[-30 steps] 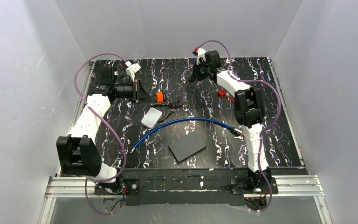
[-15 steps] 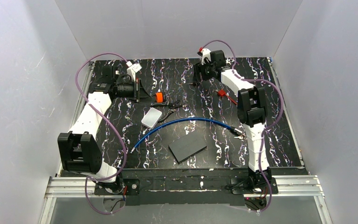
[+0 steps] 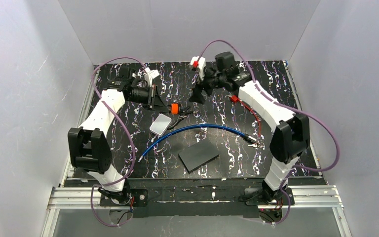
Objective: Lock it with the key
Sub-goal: Place the lock at the center of the board, then pick up the lock from the center of the board.
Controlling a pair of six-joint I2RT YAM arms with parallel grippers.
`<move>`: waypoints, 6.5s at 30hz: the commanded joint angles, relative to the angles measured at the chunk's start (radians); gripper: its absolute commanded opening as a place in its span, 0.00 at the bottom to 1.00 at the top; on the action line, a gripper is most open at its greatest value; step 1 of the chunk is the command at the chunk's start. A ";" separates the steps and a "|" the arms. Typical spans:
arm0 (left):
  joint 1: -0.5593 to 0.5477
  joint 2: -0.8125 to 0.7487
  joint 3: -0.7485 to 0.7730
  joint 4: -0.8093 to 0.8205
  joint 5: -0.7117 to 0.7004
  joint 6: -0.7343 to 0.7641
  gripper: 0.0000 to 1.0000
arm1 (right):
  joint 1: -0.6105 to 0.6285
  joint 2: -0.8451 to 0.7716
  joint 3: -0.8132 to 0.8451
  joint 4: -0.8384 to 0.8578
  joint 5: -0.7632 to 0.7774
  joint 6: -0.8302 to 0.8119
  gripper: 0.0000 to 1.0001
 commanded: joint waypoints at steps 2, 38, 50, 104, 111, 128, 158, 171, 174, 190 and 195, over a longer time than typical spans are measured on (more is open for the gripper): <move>-0.025 0.045 0.090 -0.134 0.111 0.010 0.00 | 0.126 -0.110 -0.061 -0.076 -0.001 -0.144 0.98; -0.063 0.121 0.179 -0.250 0.217 0.022 0.20 | 0.287 -0.100 -0.076 -0.090 0.176 -0.204 0.40; 0.176 0.031 0.233 -0.084 0.085 -0.121 0.98 | 0.081 0.046 0.004 0.070 0.208 0.174 0.27; 0.203 -0.087 0.119 -0.034 -0.129 -0.096 0.98 | 0.009 0.352 0.268 0.174 0.587 0.648 0.93; 0.201 -0.152 0.101 -0.033 -0.259 0.052 0.98 | -0.094 0.157 0.148 0.048 0.414 0.444 0.98; 0.196 -0.186 0.045 -0.013 -0.032 0.113 0.98 | -0.363 0.081 -0.002 -0.285 0.215 -0.082 0.89; 0.175 -0.150 0.052 -0.012 -0.014 0.098 0.98 | -0.329 0.454 0.203 -0.212 0.353 -0.092 0.44; 0.149 -0.166 0.065 -0.012 -0.083 0.095 0.98 | -0.337 0.240 0.232 -0.201 0.448 -0.083 0.01; 0.150 -0.163 0.078 -0.012 -0.085 0.085 0.98 | -0.344 0.188 0.243 -0.185 0.461 -0.056 0.01; 0.060 -0.149 0.155 -0.001 0.034 0.044 0.98 | -0.369 -0.035 0.411 -0.090 0.197 0.244 0.01; 0.003 -0.155 0.156 0.008 0.044 0.041 0.98 | -0.368 -0.097 0.338 0.079 -0.035 0.522 0.01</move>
